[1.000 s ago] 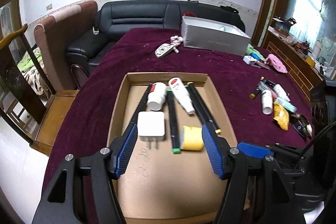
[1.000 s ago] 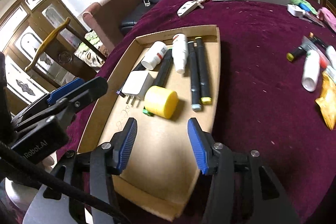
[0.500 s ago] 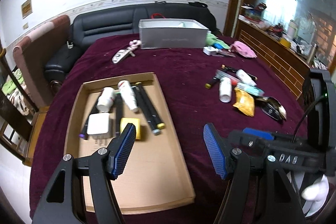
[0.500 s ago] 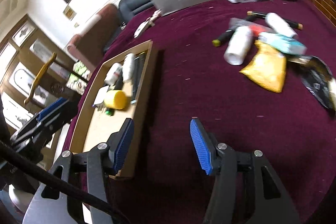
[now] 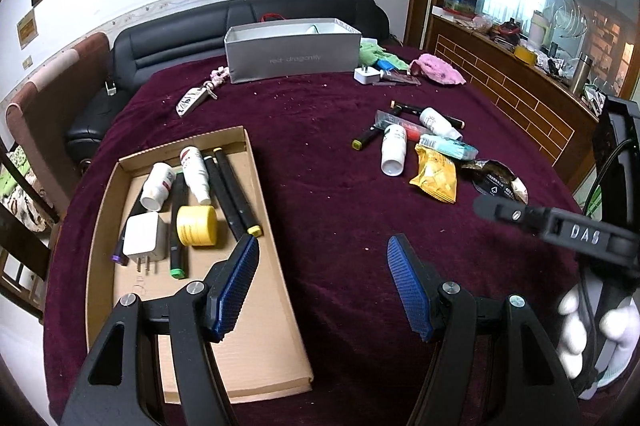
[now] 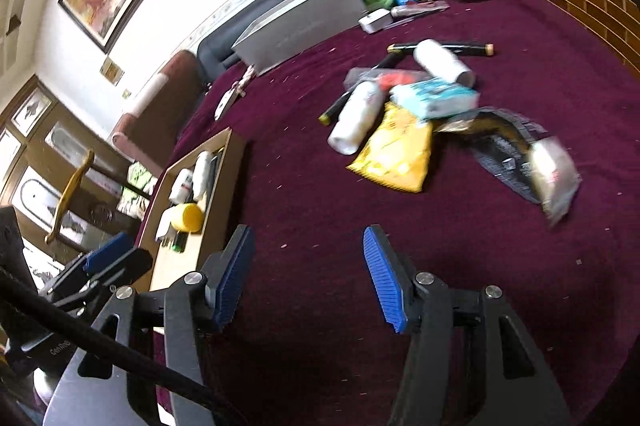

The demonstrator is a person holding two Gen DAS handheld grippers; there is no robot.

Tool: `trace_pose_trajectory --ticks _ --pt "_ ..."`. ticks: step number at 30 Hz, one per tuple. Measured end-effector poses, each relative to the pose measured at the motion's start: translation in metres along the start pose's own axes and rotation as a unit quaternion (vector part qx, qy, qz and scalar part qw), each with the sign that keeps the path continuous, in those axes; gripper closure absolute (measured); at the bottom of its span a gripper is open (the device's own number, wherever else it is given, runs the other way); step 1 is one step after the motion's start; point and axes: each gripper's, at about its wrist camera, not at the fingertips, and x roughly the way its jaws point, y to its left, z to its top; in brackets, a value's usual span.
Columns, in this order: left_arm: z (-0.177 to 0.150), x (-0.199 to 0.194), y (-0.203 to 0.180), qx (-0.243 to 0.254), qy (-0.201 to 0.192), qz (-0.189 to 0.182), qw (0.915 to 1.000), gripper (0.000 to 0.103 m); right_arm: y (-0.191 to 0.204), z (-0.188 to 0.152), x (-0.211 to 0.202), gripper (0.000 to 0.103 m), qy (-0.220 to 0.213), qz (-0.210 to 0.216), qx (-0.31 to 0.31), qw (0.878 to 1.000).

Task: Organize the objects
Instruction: 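Open both grippers to release the items and move back to the clutter, then grasp the yellow cracker packet with the left gripper while the right gripper grasps the black snack packet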

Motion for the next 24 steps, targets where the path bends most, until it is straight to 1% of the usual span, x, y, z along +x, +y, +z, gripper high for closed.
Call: trace_pose_trajectory --ticks 7,12,15,17,20,24 --pt "0.000 0.010 -0.012 0.001 0.013 -0.006 0.9999 0.042 -0.042 0.014 -0.022 0.047 -0.034 -0.013 0.041 0.999" --pt "-0.002 0.018 -0.024 0.001 0.022 -0.025 0.9994 0.042 -0.076 0.025 -0.041 0.047 -0.066 -0.026 0.082 0.994" --pt "-0.003 0.025 -0.029 0.000 0.032 -0.034 0.9989 0.042 -0.093 0.034 -0.047 0.041 -0.084 -0.036 0.105 0.990" --pt "-0.004 0.030 -0.031 -0.001 0.039 -0.037 0.9986 0.042 -0.103 0.041 -0.047 0.040 -0.086 -0.038 0.118 0.989" --pt "-0.005 0.033 -0.030 -0.005 0.043 -0.038 0.9983 0.042 -0.118 0.050 -0.043 0.040 -0.083 -0.054 0.142 0.985" --pt "-0.004 0.036 -0.025 -0.013 0.047 -0.039 0.9980 0.042 -0.125 0.053 -0.034 0.040 -0.065 -0.066 0.140 0.986"
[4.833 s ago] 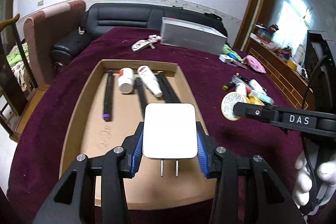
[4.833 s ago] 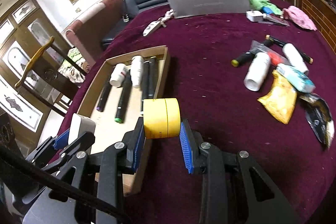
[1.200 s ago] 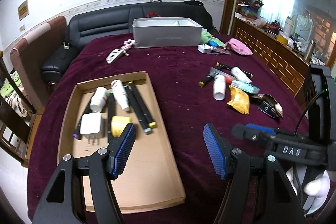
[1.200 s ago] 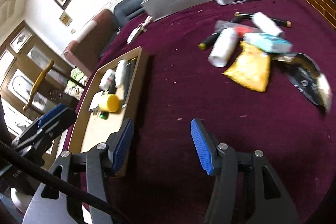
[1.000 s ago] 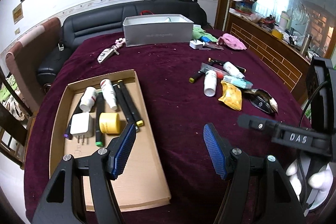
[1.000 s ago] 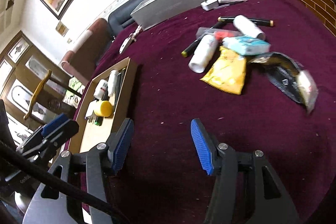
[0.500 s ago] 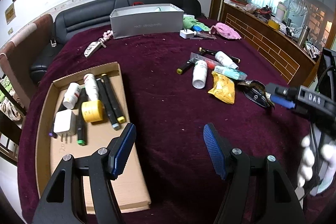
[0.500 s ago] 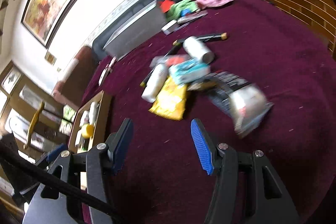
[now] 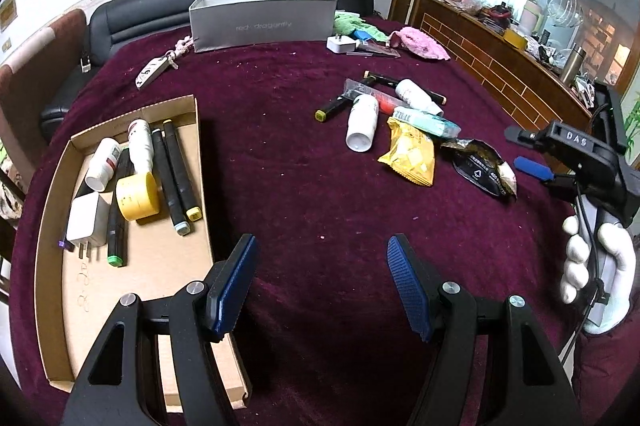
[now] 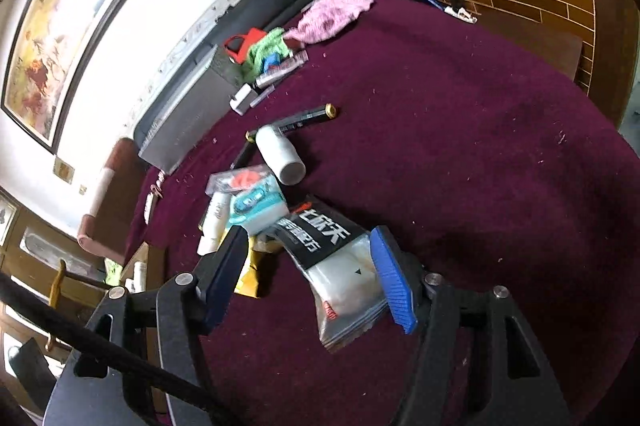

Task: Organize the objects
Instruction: 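Grasp the yellow cracker packet with the left gripper while the right gripper grasps the black snack packet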

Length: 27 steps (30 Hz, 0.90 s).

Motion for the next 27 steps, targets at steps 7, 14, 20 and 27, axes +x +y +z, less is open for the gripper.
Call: trace_pose_trajectory --ticks 7,14,20,27 --pt "-0.004 0.005 0.001 -0.003 0.012 -0.006 0.9999 0.042 0.006 0.007 0.024 0.040 0.018 -0.018 -0.012 1.000" --pt "-0.003 0.005 0.005 -0.010 0.012 -0.008 0.9998 0.042 0.046 -0.012 0.032 0.035 0.071 0.024 -0.096 0.993" --pt "-0.004 0.004 0.008 -0.015 0.011 -0.016 0.9997 0.042 0.061 -0.026 0.021 0.030 0.043 -0.017 -0.154 0.987" --pt "-0.001 0.006 0.001 -0.015 0.008 -0.039 0.9991 0.042 0.059 -0.034 0.040 0.030 0.046 -0.079 -0.168 0.981"
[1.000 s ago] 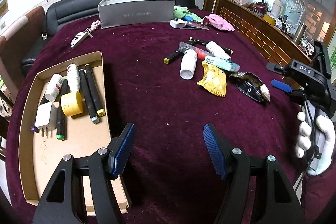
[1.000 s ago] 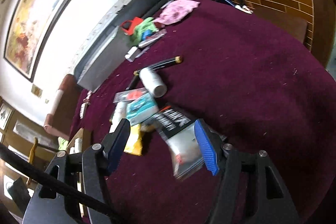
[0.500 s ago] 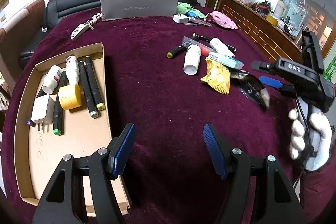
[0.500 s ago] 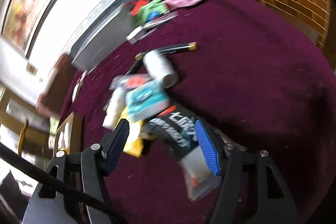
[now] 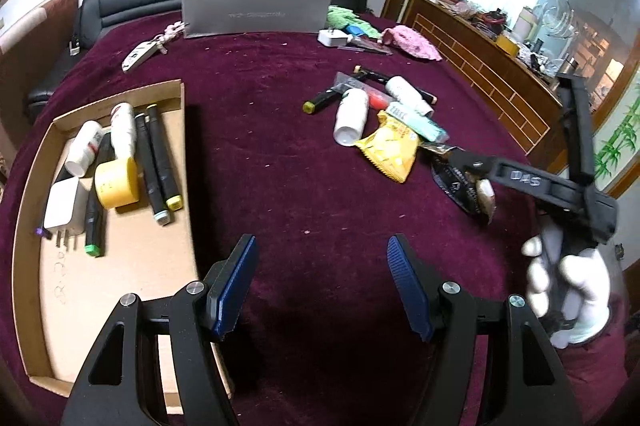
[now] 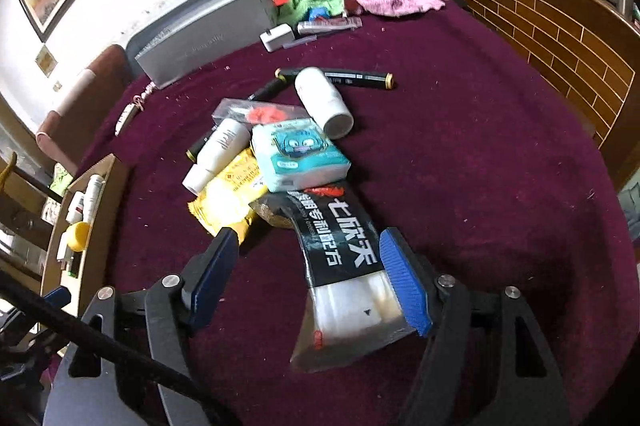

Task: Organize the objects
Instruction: 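Grasp the yellow cracker packet with the left gripper while the right gripper grasps the black snack packet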

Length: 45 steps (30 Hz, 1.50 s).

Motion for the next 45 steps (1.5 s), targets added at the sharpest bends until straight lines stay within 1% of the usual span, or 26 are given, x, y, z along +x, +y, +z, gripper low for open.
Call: trace_pose_trajectory --ticks 4,6,8,10,12,15,18,19,20,21,22,25,28,31,34,40,43,45 --pt "0.004 0.004 -0.011 0.017 -0.001 0.000 0.9998 0.042 0.008 0.000 0.007 0.030 -0.004 -0.024 -0.014 1.000" --pt "0.007 0.006 -0.017 0.027 -0.004 -0.003 0.9996 0.042 0.009 0.000 0.009 0.039 -0.001 -0.037 -0.020 0.999" --pt "0.010 0.008 -0.022 0.036 -0.007 -0.003 0.9993 0.042 0.006 -0.001 0.011 0.063 0.005 -0.065 -0.029 0.997" --pt "0.014 0.012 -0.029 0.048 -0.012 -0.003 0.9988 0.042 -0.001 -0.002 0.012 0.072 0.009 -0.073 -0.023 0.997" --pt "0.020 0.019 -0.037 0.062 -0.014 -0.004 0.9979 0.042 -0.013 -0.004 0.010 0.072 0.008 -0.066 -0.006 0.998" --pt "0.031 0.034 -0.050 0.083 -0.018 0.002 0.9964 0.042 -0.026 -0.006 0.004 0.072 -0.005 -0.053 0.021 0.998" --pt "0.047 0.051 -0.063 0.103 -0.021 0.013 0.9943 0.042 -0.038 -0.009 0.006 0.068 -0.021 -0.016 0.042 0.999" --pt "0.051 0.056 -0.066 0.108 -0.022 0.014 0.9939 0.042 -0.043 -0.011 0.008 0.063 -0.021 -0.004 0.052 0.998" --pt "0.056 0.062 -0.070 0.112 -0.021 0.014 0.9933 0.043 -0.049 -0.012 0.011 0.062 -0.019 0.012 0.065 0.998" --pt "0.060 0.068 -0.074 0.119 -0.021 0.012 0.9926 0.043 -0.051 -0.013 0.010 0.062 -0.028 0.019 0.069 0.997" --pt "0.064 0.073 -0.078 0.126 -0.021 0.009 0.9918 0.043 -0.053 -0.013 0.011 0.062 -0.027 0.026 0.073 0.997" --pt "0.072 0.090 -0.090 0.158 -0.021 0.011 0.9872 0.043 -0.055 -0.012 0.011 0.062 -0.029 0.037 0.079 0.996" --pt "0.075 0.104 -0.101 0.195 -0.017 0.021 0.9805 0.043 -0.057 -0.011 0.012 0.062 -0.029 0.046 0.086 0.995" --pt "0.076 0.121 -0.108 0.214 -0.001 0.020 0.9766 0.043 -0.059 -0.011 0.012 0.061 -0.030 0.055 0.094 0.994" --pt "0.075 0.135 -0.112 0.216 0.011 0.016 0.9761 0.043 -0.062 -0.012 0.011 0.061 -0.030 0.062 0.099 0.993" --pt "0.073 0.151 -0.110 0.199 0.029 0.004 0.9796 0.043 -0.063 -0.012 0.011 0.060 -0.030 0.068 0.103 0.992" --pt "0.071 0.156 -0.106 0.184 0.041 0.003 0.9821 0.058 -0.063 -0.012 0.011 0.058 -0.031 0.069 0.103 0.992" --pt "0.072 0.153 -0.101 0.161 0.040 -0.006 0.9861 0.060 -0.062 -0.011 0.011 0.057 -0.032 0.067 0.100 0.992"
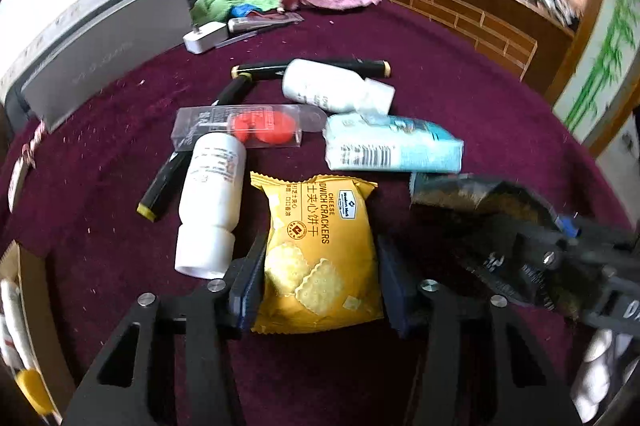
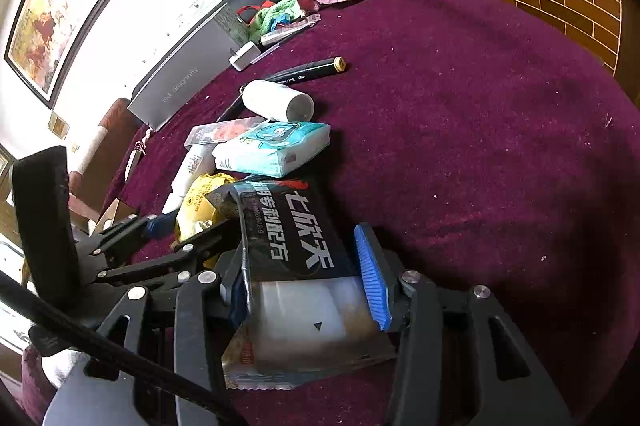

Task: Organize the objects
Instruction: 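Grasp the yellow cracker packet with the left gripper while the right gripper grasps the black snack packet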

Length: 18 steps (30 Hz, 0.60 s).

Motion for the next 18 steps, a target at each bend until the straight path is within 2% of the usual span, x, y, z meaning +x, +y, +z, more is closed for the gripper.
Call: trace_pose_trajectory --ticks 1,8,15,18 --pt "0.000 -0.002 0.001 -0.009 -0.001 -0.002 1.0000 0.063 0.000 0.000 0.000 0.057 -0.001 -0.001 -0.001 1.000" --pt "-0.015 -0.034 0.011 -0.047 -0.029 -0.013 0.9984 0.063 0.010 -0.003 0.002 0.045 -0.004 -0.008 -0.027 1.000" --pt "-0.052 -0.092 0.031 -0.082 -0.071 -0.025 0.9938 0.063 0.015 -0.005 0.004 0.045 -0.008 -0.027 -0.047 0.998" --pt "-0.069 -0.112 0.044 -0.097 -0.086 -0.012 0.9915 0.063 0.017 -0.006 0.004 0.046 -0.011 -0.035 -0.053 0.998"
